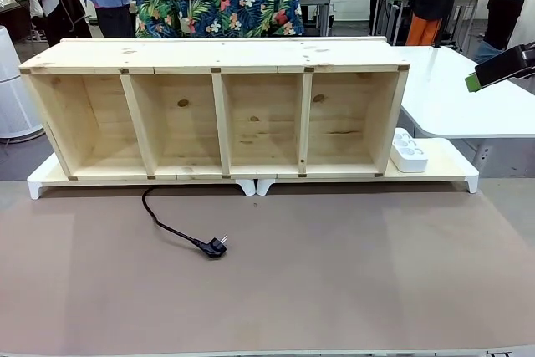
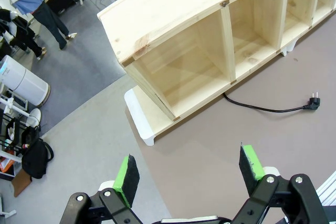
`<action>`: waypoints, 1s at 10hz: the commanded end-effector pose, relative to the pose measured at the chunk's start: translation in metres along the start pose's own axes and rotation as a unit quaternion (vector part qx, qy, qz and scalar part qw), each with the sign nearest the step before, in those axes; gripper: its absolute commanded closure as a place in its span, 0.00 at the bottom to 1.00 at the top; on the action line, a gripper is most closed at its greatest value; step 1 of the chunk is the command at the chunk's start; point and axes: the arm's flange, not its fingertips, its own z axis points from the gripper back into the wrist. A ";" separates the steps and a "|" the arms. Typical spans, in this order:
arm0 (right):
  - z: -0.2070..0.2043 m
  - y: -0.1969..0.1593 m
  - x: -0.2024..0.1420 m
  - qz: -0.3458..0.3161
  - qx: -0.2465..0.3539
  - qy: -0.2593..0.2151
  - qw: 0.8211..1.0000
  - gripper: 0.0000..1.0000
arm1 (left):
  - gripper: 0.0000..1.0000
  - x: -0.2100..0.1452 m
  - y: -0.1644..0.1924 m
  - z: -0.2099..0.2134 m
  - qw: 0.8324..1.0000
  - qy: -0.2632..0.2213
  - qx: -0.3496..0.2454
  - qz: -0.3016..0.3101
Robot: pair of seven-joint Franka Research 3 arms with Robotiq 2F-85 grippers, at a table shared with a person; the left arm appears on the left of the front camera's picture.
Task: Perform cable management.
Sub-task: When the cord part of the Power Cable appears at the lower middle area of the table and stops, grasp the cord part of the Power Cable.
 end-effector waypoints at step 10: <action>0.000 0.000 0.001 0.002 -0.005 -0.004 1.000 0.00 | 0.00 0.003 0.000 -0.003 1.000 -0.004 0.005 0.008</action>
